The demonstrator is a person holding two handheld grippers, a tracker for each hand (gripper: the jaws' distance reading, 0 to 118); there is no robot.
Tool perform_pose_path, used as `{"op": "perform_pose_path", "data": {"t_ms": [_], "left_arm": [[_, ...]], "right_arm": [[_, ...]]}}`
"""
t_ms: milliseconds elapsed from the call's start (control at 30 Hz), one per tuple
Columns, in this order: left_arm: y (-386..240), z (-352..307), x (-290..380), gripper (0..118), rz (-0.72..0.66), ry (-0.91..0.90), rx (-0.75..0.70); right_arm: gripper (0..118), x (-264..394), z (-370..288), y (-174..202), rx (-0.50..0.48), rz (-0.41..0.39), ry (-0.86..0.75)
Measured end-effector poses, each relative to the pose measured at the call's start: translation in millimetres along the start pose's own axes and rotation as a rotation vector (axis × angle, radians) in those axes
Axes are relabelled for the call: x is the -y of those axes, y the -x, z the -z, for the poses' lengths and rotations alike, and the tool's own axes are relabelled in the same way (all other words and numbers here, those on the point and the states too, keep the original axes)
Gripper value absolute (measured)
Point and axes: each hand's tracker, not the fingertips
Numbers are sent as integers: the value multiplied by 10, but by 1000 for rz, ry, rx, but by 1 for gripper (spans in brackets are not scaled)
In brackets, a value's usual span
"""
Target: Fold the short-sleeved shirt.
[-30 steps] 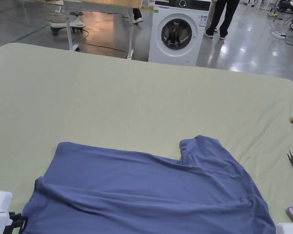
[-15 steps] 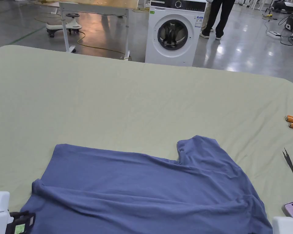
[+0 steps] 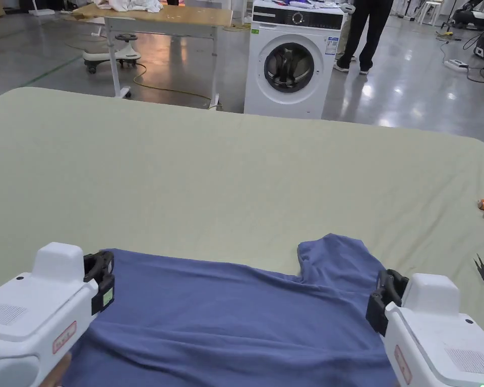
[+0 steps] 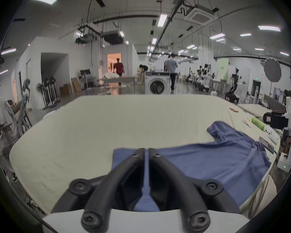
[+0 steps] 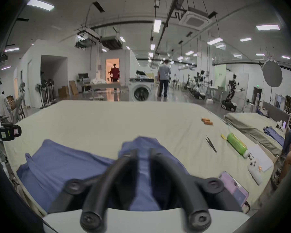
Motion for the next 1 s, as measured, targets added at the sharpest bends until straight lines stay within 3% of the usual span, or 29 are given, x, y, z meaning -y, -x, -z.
{"op": "perform_pose_path", "data": {"t_ms": [267, 667, 733, 800, 867, 1000], "left_arm": [[233, 308, -73, 0, -69, 43, -41], [1089, 1852, -100, 0, -159, 541, 18], [1078, 1954, -145, 21, -190, 563, 24], [1103, 2079, -164, 52, -212, 603, 33], [1079, 2166, -185, 60, -232, 638, 63], [953, 2311, -132, 59, -176, 718, 36]], "right_arm": [[0, -91, 70, 252, -37, 10, -35], [0, 58, 323, 116, -46, 15, 66], [0, 104, 332, 62, -34, 12, 83], [0, 144, 345, 7, -22, 7, 99], [0, 198, 357, -49, -6, 3, 121], [0, 277, 387, -130, 7, 13, 157]]}}
